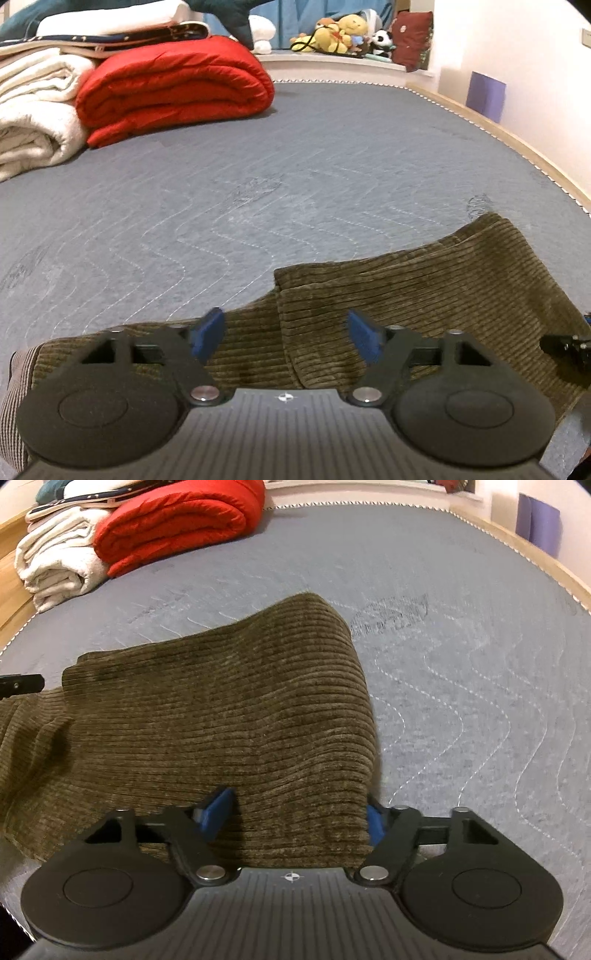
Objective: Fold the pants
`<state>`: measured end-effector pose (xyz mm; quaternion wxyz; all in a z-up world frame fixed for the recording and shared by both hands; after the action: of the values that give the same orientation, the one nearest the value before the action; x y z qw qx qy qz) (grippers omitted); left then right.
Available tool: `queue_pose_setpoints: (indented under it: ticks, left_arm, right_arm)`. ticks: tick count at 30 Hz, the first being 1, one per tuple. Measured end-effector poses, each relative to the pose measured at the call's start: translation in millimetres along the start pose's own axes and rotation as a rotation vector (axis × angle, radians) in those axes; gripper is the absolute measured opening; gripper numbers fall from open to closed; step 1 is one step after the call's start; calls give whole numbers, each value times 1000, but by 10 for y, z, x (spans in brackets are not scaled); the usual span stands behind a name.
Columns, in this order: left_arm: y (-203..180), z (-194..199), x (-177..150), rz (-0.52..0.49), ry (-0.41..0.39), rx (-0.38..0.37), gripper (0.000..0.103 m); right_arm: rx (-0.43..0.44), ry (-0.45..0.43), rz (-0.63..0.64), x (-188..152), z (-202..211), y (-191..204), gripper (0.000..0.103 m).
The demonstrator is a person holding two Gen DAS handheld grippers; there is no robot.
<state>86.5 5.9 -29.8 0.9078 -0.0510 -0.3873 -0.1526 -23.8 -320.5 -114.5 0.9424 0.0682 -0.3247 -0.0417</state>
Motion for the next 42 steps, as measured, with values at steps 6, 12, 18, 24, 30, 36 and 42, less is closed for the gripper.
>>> queue_pose_setpoints:
  ticks: [6, 12, 18, 24, 30, 36, 42]
  left_arm:
    - [-91, 111, 28, 31, -35, -116, 7]
    - [-226, 260, 46, 48, -59, -337, 13]
    - [-349, 268, -1, 93, -52, -473, 48]
    - [-469, 144, 61, 116, -4, -518, 76]
    - [-674, -4, 164, 147, 28, -573, 77]
    - [-990, -256, 159, 60, 82, -496, 70]
    - [-765, -346, 75, 69, 107, -444, 23]
  right_arm:
    - [51, -85, 13, 55, 182, 10, 25]
    - [133, -230, 114, 85, 424, 307, 20]
    - [205, -309, 326, -2, 529, 720, 20]
    - [180, -306, 438, -43, 460, 1015, 20]
    - [168, -303, 501, -89, 435, 1162, 20]
    - [174, -298, 571, -162, 457, 1328, 20]
    - [213, -266, 592, -130, 480, 1437, 26]
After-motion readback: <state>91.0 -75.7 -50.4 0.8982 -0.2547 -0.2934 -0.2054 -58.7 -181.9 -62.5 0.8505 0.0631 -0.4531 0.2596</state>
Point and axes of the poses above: each gripper's, at about its wrist camera, not at the fingertips, and z roughly against the way its jaws point, y to its left, x to its top, the point moved 2 cm from there along -z, roughly the way its jaws point, and after that the axes turned 1 degree about -z, right-handed, at the moved point
